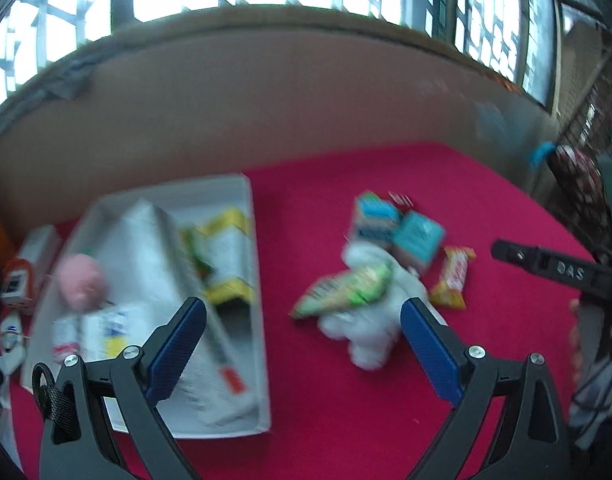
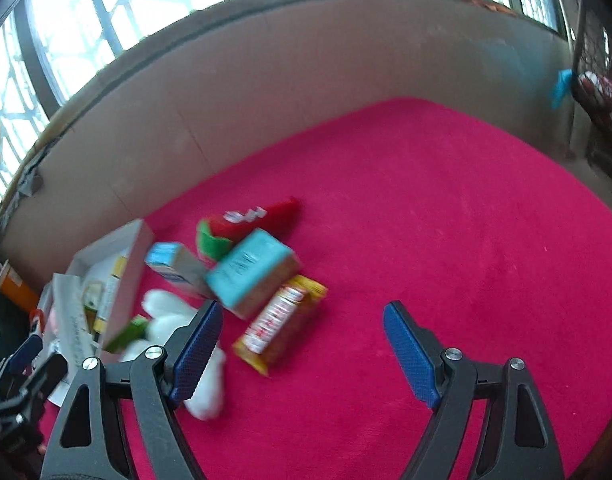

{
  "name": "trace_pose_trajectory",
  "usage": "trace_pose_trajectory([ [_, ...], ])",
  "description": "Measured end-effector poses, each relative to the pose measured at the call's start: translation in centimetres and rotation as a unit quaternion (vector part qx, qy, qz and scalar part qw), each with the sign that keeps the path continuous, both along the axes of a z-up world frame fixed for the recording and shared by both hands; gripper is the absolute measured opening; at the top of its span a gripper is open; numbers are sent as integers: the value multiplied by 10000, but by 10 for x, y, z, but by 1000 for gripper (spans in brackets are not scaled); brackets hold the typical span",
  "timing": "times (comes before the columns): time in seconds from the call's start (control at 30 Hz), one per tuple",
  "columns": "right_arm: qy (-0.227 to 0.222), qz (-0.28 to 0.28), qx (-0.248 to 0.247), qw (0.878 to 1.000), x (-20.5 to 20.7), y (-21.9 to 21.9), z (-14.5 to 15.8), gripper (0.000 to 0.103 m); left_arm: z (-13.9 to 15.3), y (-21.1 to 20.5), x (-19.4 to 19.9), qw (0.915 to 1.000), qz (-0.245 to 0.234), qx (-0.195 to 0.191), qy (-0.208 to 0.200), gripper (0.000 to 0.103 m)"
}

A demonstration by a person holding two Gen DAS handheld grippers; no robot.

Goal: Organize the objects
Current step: 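Move both open tools back toward the plush rabbit and snacks, then grasp the white plush rabbit with the left tool while the right tool grasps the yellow corn snack bar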

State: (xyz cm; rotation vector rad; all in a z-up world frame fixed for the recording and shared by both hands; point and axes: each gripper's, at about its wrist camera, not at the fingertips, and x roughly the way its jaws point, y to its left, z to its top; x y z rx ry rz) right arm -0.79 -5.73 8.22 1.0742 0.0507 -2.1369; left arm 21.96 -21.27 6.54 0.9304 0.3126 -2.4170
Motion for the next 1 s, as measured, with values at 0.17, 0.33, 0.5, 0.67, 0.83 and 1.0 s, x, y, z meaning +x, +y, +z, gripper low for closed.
trace_pose_trajectory([
  [0.17, -196, 163, 175, 9995, -4, -5, -20, 86, -30, 7, -20, 9964, -283, 759, -231, 98],
  [0.33, -209, 316, 251, 9990, -4, -32, -25, 86, -44, 6, -37, 9964, -205, 684, -448, 98],
  [0.5, -155, 338, 421, 9984, -6, -59, -27, 86, -49, -3, -58, 9967, -207, 556, -555, 98],
  [0.67, -72, 395, 818, 9958, -11, -74, -40, 86, -54, -12, -75, 9961, -280, 597, -581, 98],
  [0.83, 282, 594, 983, 9930, -3, -73, -40, 70, -57, -8, -84, 9956, -464, 537, -619, 98],
  [1.0, 210, 700, 902, 9932, -10, -47, -39, 45, -55, -1, -77, 9943, -618, 717, -491, 86],
])
